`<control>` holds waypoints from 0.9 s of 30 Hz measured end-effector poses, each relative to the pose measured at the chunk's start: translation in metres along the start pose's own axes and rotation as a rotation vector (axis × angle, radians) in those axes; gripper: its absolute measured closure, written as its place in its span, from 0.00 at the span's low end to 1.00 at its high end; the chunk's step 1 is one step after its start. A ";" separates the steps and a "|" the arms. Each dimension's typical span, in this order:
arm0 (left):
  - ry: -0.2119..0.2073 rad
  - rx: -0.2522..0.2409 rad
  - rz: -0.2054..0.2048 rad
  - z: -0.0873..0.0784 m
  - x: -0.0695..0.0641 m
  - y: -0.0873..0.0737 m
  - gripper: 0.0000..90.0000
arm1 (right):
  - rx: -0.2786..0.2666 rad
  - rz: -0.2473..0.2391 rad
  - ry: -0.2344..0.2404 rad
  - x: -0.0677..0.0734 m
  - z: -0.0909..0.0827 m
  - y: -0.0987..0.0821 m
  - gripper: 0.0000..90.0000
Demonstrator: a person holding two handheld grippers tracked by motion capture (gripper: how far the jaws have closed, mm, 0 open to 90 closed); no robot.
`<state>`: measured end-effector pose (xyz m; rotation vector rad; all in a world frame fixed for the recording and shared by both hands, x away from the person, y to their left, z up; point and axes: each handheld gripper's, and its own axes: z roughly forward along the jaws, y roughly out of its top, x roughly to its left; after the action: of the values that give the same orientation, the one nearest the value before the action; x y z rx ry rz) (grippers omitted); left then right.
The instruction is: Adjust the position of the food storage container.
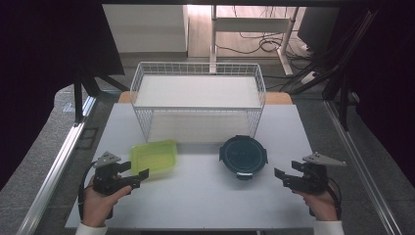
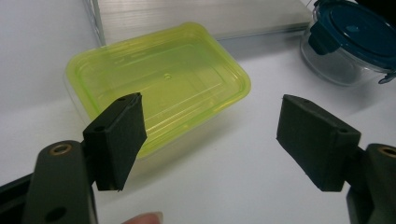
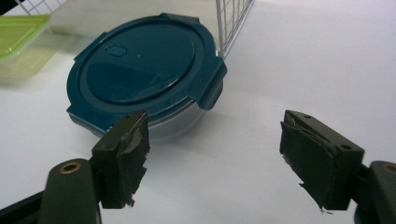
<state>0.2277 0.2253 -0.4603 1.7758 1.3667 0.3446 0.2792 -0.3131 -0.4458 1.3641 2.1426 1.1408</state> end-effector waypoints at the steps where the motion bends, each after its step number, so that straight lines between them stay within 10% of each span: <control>1: -0.001 0.003 0.003 0.000 -0.001 0.000 0.26 | 0.003 0.000 0.002 -0.001 0.000 0.000 0.27; 27: -0.022 0.004 -0.006 -0.004 -0.001 -0.004 0.26 | 0.023 -0.003 0.022 0.006 0.004 0.000 0.32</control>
<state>0.2215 0.2262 -0.4608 1.7730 1.3574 0.3182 0.2786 -0.3066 -0.4476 1.3642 2.1783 1.1386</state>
